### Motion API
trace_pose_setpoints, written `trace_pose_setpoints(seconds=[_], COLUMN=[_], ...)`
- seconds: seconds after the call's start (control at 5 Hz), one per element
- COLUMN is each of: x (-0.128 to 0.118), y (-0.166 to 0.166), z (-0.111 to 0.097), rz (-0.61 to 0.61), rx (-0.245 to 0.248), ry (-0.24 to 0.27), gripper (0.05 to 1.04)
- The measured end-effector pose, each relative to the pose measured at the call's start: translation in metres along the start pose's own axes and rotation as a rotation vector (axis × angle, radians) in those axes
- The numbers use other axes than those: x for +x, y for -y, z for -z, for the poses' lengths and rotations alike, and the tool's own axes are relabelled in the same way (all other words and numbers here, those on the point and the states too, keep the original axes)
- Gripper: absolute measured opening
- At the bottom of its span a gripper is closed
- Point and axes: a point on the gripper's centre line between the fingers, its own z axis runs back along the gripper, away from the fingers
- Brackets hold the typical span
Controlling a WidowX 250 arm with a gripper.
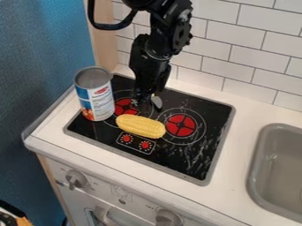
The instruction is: Take the knife and put it to near of the right burner
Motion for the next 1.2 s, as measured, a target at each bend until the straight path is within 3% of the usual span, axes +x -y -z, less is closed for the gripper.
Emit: trace_pose_setpoints(seconds=[0.2, 0.4, 0.6, 1.0, 1.2], x=[-0.004, 0.008, 0.023, 0.041, 0.044], y=[-0.005, 0.011, 0.021, 0.045, 0.058], z=[0.011, 0.027, 0.042, 0.072, 0.077], rz=[0.016, 0.056, 0.058, 0.067, 0.078], rx=[0.037, 0.027, 0.047, 0.023, -0.007], ry=[-0.006, -0.053, -0.077, -0.078, -0.062], gripper=[1.001, 1.001, 1.001, 1.001, 1.001])
